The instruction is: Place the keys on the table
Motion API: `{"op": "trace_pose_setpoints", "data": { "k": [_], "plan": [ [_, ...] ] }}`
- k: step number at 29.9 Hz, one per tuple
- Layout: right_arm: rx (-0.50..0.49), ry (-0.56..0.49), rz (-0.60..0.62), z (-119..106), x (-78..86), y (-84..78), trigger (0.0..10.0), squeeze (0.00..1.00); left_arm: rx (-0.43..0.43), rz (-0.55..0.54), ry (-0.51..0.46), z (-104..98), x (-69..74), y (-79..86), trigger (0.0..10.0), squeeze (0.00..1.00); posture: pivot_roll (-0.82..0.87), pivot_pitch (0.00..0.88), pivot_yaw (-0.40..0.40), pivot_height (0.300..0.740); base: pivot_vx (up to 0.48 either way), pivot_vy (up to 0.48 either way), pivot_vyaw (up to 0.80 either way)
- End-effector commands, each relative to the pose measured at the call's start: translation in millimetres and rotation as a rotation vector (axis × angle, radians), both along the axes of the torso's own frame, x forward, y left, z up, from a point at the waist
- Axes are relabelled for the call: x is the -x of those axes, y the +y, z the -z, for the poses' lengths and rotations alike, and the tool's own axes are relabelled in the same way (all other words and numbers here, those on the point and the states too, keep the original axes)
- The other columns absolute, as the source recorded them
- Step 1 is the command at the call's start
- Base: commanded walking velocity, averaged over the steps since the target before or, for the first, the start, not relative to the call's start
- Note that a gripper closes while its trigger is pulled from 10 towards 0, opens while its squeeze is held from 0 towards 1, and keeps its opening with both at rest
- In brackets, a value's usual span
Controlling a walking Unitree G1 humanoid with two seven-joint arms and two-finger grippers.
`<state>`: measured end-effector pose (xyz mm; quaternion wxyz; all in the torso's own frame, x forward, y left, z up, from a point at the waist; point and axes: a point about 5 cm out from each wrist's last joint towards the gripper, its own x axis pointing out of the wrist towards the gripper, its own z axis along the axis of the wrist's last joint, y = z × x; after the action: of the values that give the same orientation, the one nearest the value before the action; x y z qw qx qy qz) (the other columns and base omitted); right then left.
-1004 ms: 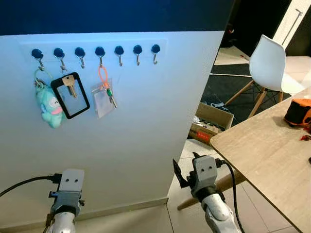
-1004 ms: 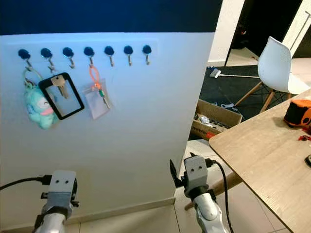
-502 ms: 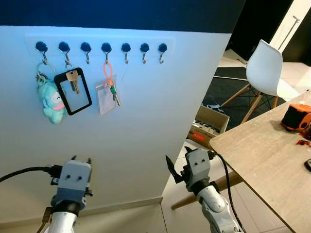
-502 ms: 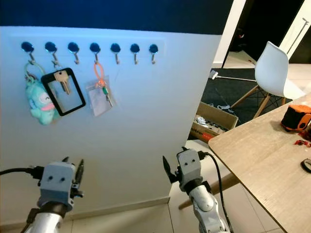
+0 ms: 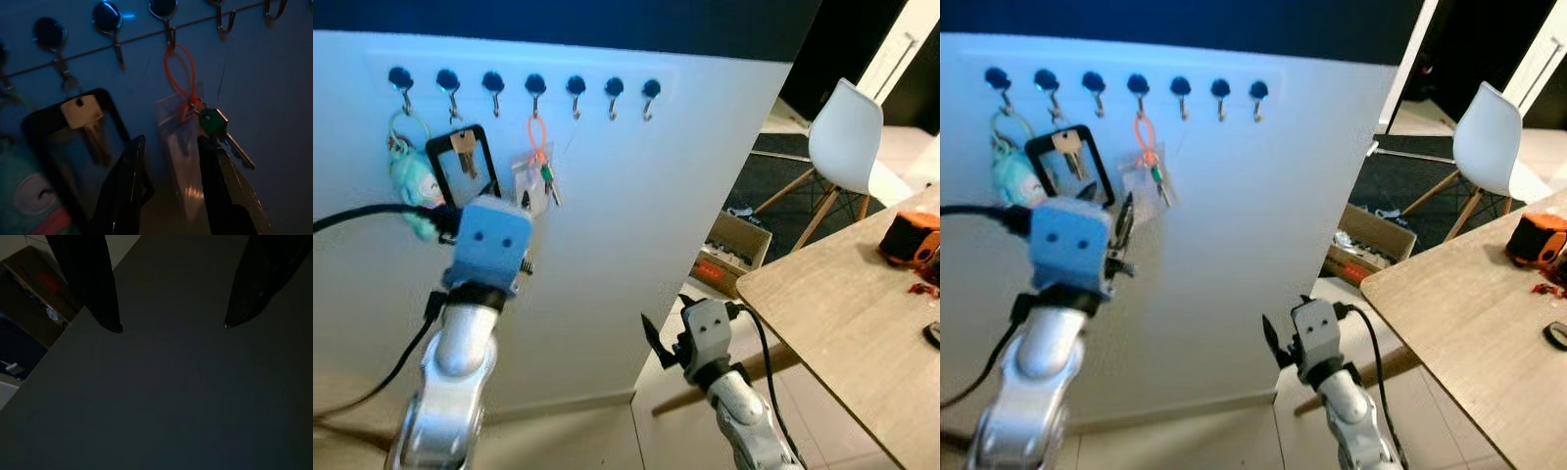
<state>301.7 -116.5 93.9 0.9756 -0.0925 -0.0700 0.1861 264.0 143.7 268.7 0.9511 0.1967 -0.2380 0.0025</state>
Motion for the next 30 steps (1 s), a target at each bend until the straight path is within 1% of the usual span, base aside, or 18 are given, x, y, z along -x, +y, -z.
{"op": "trace_pose_setpoints", "data": {
  "k": [1, 2, 3, 4, 6, 9, 11, 12, 13, 14, 18, 19, 21, 26, 28, 30],
  "plan": [
    [0.009, 0.015, 0.02, 5, 3.3, -4.2, 10.0, 0.0, -0.009, 0.01, 0.0, -7, -5.6, -3.4, 10.0, 0.0, 0.2, 0.155, -0.084, 0.74, 0.0, 0.0, 0.0],
    [0.009, 0.015, 0.02, 5, 3.3, -4.2, 10.0, 0.0, -0.009, 0.01, 0.0, -7, -5.6, -3.4, 10.0, 0.0, 0.2, 0.155, -0.084, 0.74, 0.0, 0.0, 0.0],
    [0.008, 0.012, 0.03, 5, 3.7, -5.6, 10.0, 0.0, -0.003, 0.02, -0.022, -16, -8.5, -2.2, 10.0, 0.0, 0.2, 0.152, -0.08, 0.74, 0.0, 0.0, 0.0],
    [0.008, 0.012, 0.033, 5, 3.9, -6.0, 10.0, 0.0, 0.005, 0.025, -0.026, -20, -9.4, -2.0, 10.0, 0.0, 0.2, 0.152, -0.08, 0.74, 0.0, 0.0, 0.0],
    [0.008, 0.012, 0.035, 5, 4.1, -6.2, 10.0, 0.0, 0.011, 0.027, -0.027, -23, -10.0, -1.9, 10.0, 0.0, 0.2, 0.151, -0.078, 0.74, 0.0, 0.0, 0.0],
    [0.007, 0.013, 0.035, 6, 4.4, -5.8, 10.0, 0.0, 0.013, 0.063, -0.05, -34, -9.9, -6.2, 10.0, 0.0, 0.2, 0.149, -0.078, 0.74, 0.0, 0.0, 0.0],
    [0.005, 0.015, 0.032, 6, 2.7, -3.9, 10.0, 0.0, -0.016, 0.072, -0.049, -38, -13.9, -12.5, 10.0, 0.0, 0.21, 0.148, -0.084, 0.74, 0.0, 0.0, 0.0],
    [0.005, 0.015, 0.032, 6, 2.7, -3.9, 10.0, 0.0, -0.016, 0.072, -0.049, -38, -13.9, -12.5, 10.0, 0.0, 0.21, 0.148, -0.084, 0.74, 0.0, 0.0, 0.0],
    [0.002, 0.015, 0.022, 5, 0.9, -0.7, 10.0, 0.0, -0.026, 0.067, -0.031, -37, -19.7, -16.8, 10.0, 0.0, 0.22, 0.148, -0.085, 0.74, 0.0, 0.0, 0.0],
    [0.001, 0.014, 0.018, 5, 0.5, 0.4, 10.0, 0.0, -0.024, 0.06, -0.022, -36, -21.8, -17.3, 10.0, 0.0, 0.22, 0.148, -0.085, 0.74, 0.0, 0.0, 0.0],
    [0.001, 0.014, 0.013, 4, -0.8, 2.4, 10.0, 0.0, -0.03, 0.068, -0.014, -36, -27.6, -21.0, 10.0, 0.0, 0.22, 0.154, -0.095, 0.74, 0.0, 0.0, 0.0],
    [0.004, 0.017, 0.007, 5, -1.0, 2.7, 10.0, 0.0, -0.031, 0.098, -0.017, -38, -29.2, -27.5, 10.0, 0.0, 0.22, 0.154, -0.095, 0.74, 0.0, 0.0, 0.0],
    [0.007, 0.018, -0.001, 5, -1.1, 3.8, 10.0, 0.0, -0.027, 0.116, -0.013, -39, -30.1, -31.7, 10.0, 0.0, 0.22, 0.156, -0.098, 0.74, 0.0, 0.0, 0.0],
    [0.005, 0.016, -0.003, 4, -1.8, 4.9, 10.0, 0.0, -0.031, 0.101, -0.011, -40, -32.9, -33.2, 10.0, 0.0, 0.23, 0.156, -0.098, 0.74, 0.0, 0.0, 0.0],
    [0.002, 0.014, 0.0, 4, -2.4, 5.4, 10.0, 0.0, -0.028, 0.063, -0.009, -40, -36.7, -28.6, 10.0, 0.0, 0.22, 0.156, -0.095, 0.74, 0.0, 0.0, 0.0],
    [0.002, 0.014, 0.001, 3, -2.4, 5.3, 10.0, 0.0, -0.027, 0.047, -0.007, -39, -38.1, -27.0, 10.0, 0.0, 0.22, 0.156, -0.095, 0.74, 0.0, 0.0, 0.0]
  ]
}}
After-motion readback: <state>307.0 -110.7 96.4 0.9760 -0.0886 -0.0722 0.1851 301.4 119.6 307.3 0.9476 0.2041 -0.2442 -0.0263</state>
